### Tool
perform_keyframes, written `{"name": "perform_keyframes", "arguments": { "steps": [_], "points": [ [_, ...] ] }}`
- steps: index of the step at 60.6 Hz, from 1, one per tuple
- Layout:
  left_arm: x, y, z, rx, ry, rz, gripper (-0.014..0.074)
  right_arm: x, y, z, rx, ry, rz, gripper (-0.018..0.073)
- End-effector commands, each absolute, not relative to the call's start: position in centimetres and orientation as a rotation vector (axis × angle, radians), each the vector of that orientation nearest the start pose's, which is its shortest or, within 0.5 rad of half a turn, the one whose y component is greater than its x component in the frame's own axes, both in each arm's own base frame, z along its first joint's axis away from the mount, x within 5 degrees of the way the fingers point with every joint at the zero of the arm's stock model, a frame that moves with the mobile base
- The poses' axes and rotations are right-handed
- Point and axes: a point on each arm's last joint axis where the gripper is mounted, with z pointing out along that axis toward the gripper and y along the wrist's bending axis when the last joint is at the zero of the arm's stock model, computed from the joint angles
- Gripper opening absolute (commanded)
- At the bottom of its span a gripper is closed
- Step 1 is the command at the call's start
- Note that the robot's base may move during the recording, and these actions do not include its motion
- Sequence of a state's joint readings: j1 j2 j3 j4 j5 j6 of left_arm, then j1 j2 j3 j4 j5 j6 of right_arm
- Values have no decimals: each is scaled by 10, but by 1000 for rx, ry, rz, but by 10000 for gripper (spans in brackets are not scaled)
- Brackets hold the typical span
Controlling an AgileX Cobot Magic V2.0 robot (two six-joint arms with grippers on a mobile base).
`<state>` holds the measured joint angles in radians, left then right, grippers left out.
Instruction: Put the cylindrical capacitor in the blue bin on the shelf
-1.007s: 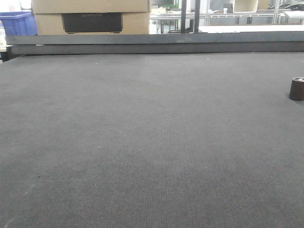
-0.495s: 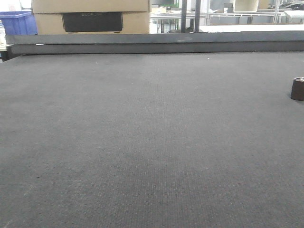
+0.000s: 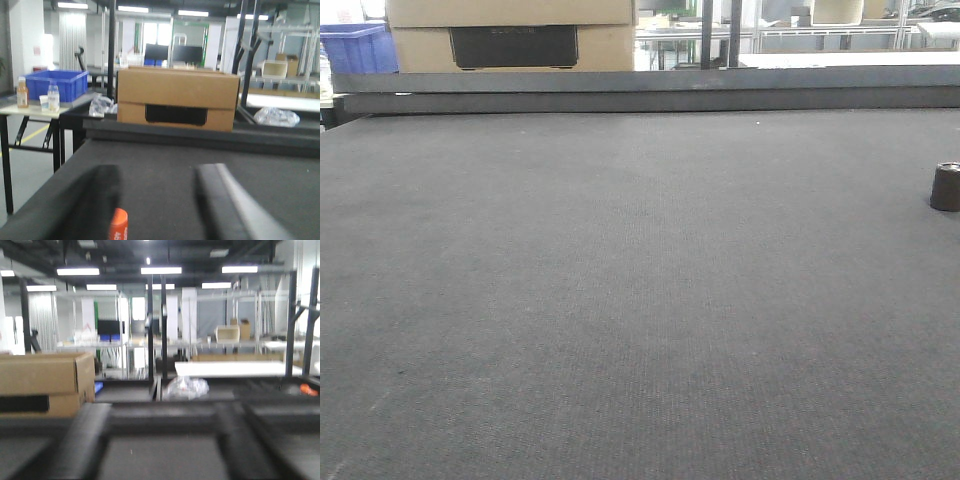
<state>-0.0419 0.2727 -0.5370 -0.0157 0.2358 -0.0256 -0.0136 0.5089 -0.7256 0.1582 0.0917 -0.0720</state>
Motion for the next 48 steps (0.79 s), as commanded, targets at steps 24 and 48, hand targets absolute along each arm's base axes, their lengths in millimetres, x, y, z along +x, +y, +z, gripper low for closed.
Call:
{"name": "perform_keyframes", "arguments": {
  "steps": [24, 48],
  "points": [
    [80, -5, 352, -10, 1558, -103, 610, 239, -4, 313, 21, 1848, -9, 547],
    [80, -5, 352, -10, 1558, -103, 610, 302, -6, 208, -35, 1718, -68, 547]
  ]
}}
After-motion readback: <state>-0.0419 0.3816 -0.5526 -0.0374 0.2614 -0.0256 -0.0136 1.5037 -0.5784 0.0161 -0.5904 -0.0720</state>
